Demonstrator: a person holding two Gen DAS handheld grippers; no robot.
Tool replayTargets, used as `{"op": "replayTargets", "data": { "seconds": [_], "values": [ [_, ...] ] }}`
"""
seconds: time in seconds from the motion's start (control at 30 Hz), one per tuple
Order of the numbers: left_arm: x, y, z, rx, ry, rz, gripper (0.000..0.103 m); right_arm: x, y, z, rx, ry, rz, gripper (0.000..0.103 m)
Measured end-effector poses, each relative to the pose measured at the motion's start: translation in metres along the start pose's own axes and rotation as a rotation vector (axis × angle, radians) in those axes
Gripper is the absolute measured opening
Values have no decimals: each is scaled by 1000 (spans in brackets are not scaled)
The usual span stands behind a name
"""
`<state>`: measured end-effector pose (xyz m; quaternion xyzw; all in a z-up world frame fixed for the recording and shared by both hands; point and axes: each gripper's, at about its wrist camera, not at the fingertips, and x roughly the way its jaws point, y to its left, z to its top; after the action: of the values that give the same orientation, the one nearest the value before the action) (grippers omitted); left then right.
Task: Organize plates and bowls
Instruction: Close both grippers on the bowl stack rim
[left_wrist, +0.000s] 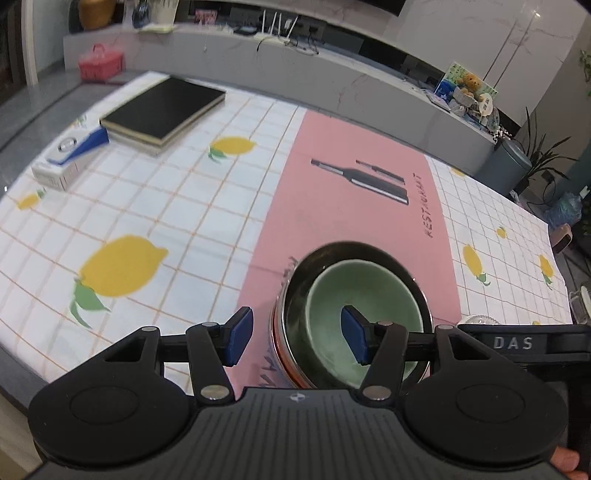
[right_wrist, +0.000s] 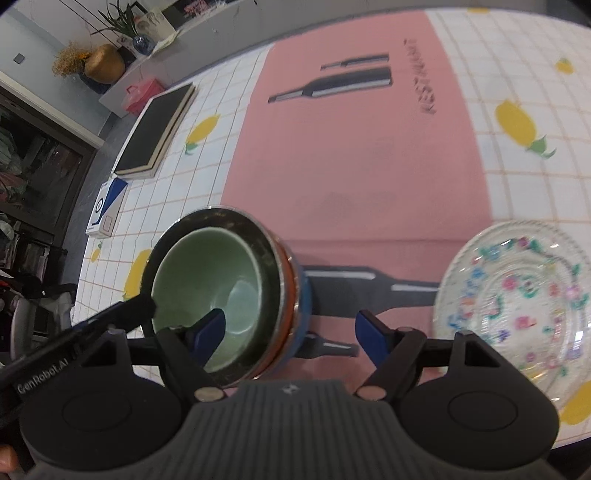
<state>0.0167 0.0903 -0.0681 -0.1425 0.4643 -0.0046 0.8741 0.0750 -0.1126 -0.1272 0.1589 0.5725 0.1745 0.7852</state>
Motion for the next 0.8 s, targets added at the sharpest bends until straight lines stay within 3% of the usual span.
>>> {"op": "replayTargets", "data": {
  "seconds": [0.4, 0.8],
  "values": [
    [25, 23, -6, -118, 68, -40, 65, 31, 4, -3, 21, 70, -3, 76],
    [50, 43, -11, -271, 99, -136, 64, 44, -14, 1, 107, 54, 41, 68]
  ]
}}
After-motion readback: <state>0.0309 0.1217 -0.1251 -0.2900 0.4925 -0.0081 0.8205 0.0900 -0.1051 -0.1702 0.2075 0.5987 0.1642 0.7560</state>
